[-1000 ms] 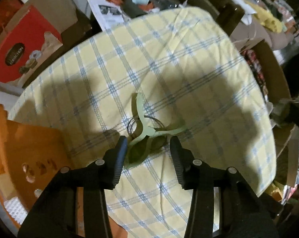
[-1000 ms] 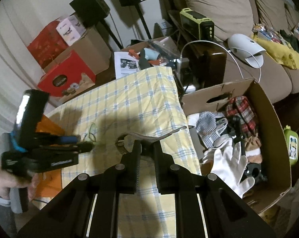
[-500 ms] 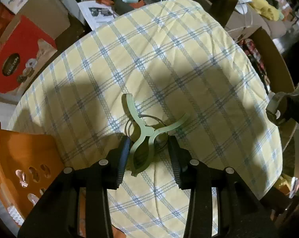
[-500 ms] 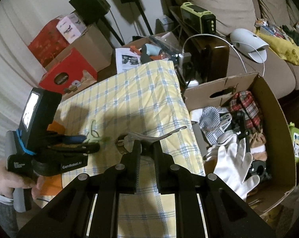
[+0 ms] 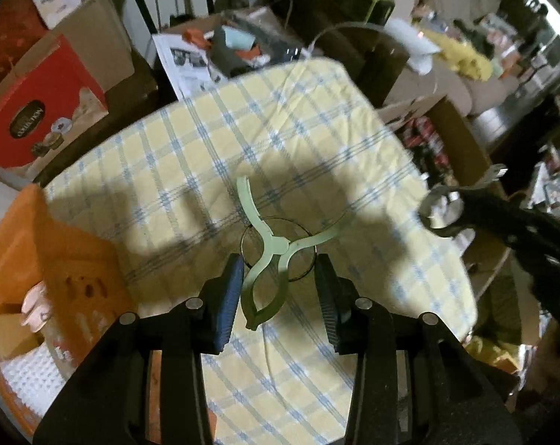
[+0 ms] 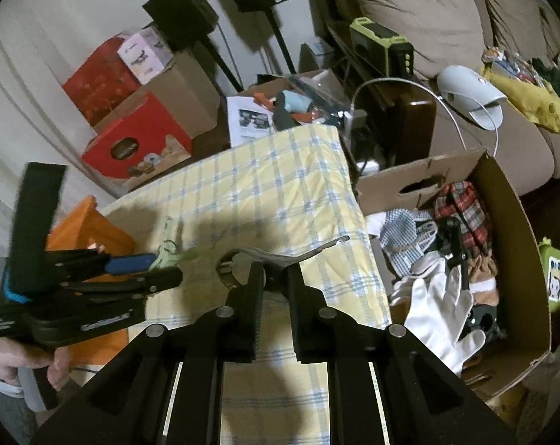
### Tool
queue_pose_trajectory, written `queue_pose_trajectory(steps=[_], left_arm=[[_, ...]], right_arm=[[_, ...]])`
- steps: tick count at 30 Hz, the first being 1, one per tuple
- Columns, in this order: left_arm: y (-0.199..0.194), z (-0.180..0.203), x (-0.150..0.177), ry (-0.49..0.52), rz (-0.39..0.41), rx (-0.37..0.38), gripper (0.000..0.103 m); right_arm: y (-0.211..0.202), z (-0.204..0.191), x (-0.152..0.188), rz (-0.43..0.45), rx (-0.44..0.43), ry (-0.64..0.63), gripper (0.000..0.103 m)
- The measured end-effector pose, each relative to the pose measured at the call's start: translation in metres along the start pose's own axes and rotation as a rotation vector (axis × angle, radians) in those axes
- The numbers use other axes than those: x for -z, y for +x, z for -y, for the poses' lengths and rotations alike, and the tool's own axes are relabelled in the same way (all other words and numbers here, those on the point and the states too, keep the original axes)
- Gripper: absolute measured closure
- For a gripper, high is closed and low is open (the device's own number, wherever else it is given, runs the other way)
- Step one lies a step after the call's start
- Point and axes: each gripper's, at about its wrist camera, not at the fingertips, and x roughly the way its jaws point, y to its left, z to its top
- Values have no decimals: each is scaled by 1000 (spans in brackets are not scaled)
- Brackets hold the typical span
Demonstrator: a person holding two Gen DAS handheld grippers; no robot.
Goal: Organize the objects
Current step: 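Carry the green clothespin and grey clip over the orange basket with both grippers, then release the green clothespin into the basket with the left gripper while the right gripper lowers the grey clip in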
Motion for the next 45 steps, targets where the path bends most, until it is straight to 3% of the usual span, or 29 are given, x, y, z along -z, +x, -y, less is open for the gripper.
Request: queue_pose_trajectory(steps=[9,14,22,32,45], left_arm=[[-74,-20,26,-48,160,37,66],[-110,-44,55,-70,229,-18,66],[-140,-94,106,-117,249,-105,66],[-129,-156,153,-236,210,-127,66],[-85,-199,168,-301,136,-160,65]], right_arm=[[-18,-42,0,24,-34,-54,91],[-25,-76,2,29,-70,-103,91],[-18,-144,10,11,-137,-205,91],[4,-213,25,-32,-196,-290,91],[34,-253,40,-89,-218,-334,91]])
